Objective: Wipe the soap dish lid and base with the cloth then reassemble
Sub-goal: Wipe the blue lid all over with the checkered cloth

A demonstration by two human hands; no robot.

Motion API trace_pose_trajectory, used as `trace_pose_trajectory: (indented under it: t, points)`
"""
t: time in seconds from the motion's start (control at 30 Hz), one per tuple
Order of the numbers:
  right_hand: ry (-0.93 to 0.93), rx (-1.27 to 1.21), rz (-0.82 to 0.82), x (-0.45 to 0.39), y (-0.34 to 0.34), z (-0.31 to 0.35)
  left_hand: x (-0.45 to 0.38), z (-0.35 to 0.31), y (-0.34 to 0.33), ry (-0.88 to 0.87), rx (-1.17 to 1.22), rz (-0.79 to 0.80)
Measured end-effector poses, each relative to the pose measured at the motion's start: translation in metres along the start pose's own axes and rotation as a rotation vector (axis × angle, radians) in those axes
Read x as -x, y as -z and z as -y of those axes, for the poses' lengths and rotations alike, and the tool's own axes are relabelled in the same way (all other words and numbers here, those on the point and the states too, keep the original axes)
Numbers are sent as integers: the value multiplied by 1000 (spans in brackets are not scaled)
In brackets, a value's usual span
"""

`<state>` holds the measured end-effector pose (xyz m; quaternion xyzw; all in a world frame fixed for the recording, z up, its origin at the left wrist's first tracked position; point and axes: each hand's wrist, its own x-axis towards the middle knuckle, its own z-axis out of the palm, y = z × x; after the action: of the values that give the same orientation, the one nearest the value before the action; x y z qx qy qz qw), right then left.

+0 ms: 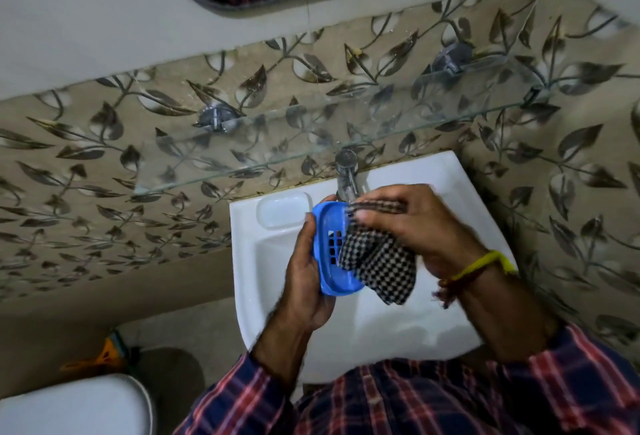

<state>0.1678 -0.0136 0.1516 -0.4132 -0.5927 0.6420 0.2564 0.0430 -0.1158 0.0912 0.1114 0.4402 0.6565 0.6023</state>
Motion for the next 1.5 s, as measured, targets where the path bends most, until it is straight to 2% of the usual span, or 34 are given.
trace_pose_trajectory:
  t: [0.1,0.2,0.27,0.47,0.63,0.8,0.9,1.03,1.2,1.27,1.4,1.5]
  points:
    - [151,233,-181,5,15,7,-5,-8,6,6,125,-15]
    - [376,727,-394,15,-8,0,-7,-6,1,1,155,0]
    - [457,826,-459,13,-33,-5,-7,-2,-5,0,148,1]
    - [442,544,-218,9,-47,-29,1,0,-7,32,114,-2]
    - [404,819,-136,23,-35,-42,0,3,-3,45,147,-49]
    - [416,590,-119,25,-40,-58,-1,4,-4,36,129,-67]
    - [380,578,-238,20,-31,-51,-1,7,-3,2,116,-69]
    - [441,685,-291,17,-27,-34,0,7,-7,8,124,-64]
    - [498,705,-134,16,-44,-29,-1,4,-6,34,192,-53]
    - [557,807,-70,23,-41,-29,0,3,-4,47,214,-27]
    - [565,893,-194,16,-37,-22,1,7,-7,65,208,-44]
    - [645,951,-59,27,-43,-27,1,-1,-4,57,231,-24]
